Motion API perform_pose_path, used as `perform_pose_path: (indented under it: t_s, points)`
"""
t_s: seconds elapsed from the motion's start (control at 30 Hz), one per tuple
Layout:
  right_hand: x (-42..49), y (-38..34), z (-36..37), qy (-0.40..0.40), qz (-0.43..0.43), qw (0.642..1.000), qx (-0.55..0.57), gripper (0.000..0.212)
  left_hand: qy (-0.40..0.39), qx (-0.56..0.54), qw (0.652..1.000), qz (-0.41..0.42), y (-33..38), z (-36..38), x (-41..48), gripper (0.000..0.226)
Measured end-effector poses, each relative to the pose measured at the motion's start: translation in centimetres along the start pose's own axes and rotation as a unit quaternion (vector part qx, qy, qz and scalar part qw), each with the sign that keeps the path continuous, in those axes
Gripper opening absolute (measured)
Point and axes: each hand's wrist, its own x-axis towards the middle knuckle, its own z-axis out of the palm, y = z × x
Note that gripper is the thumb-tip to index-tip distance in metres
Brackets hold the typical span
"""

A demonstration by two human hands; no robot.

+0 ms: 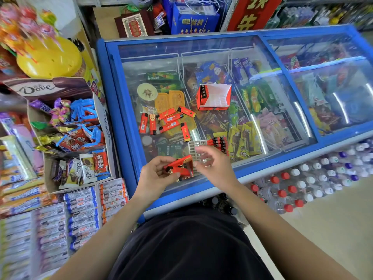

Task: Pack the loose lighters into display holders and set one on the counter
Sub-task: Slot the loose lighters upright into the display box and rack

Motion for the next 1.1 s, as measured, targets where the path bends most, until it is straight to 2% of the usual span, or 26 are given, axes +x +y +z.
perform_pose_path:
  t_s: [0.07, 0.17, 0.4, 0.5, 0.63, 0.8, 1.0, 1.1]
  points:
    - [-0.6, -0.6, 0.8, -0.062, -0.042, 0.997, -0.016, 0.045, -0.019, 0.020, 1.000, 0.011, 0.1, 0.2, 0.2, 0.038]
    - [-0.7, -0.6, 2.1, -0.085, -0.040, 0.996, -0.008, 0.036, -0.029, 0.038, 0.998, 0.031, 0.1, 0.6, 0.3, 0.038]
    - [-1.0, 0.3, 1.7, -0.058, 0.037, 0.997, 0.045, 0.013, 0.001, 0.016, 0.999, 0.034, -0.5, 1.0, 0.1, 0.039]
    - [-1.5, 0.7, 1.2, -0.039, 0.125, 0.981, 0.145, 0.011, 0.003, 0.005, 1.000, 0.023, -0.5, 0.7, 0.0, 0.037]
    - [-2.2, 1.6, 0.3, 0.013, 0.203, 0.942, 0.269, 0.015, 0.004, 0.008, 1.000, 0.017, -0.3, -0.5, 0.1, 0.035]
    - [-3.1, 2.0, -0.5, 0.034, 0.189, 0.939, 0.285, 0.025, 0.050, -0.033, 0.998, 0.005, -0.3, -2.5, 1.0, 0.024]
    - [-3.2, 2.7, -0.1, 0.050, 0.195, 0.939, 0.279, 0.009, 0.003, 0.054, 0.998, 0.036, -0.4, -1.0, 0.4, 0.028]
    - [-3.2, 2.8, 0.0, 0.076, 0.196, 0.940, 0.267, 0.014, -0.008, 0.139, 0.986, 0.092, -1.5, 0.8, 0.5, 0.032]
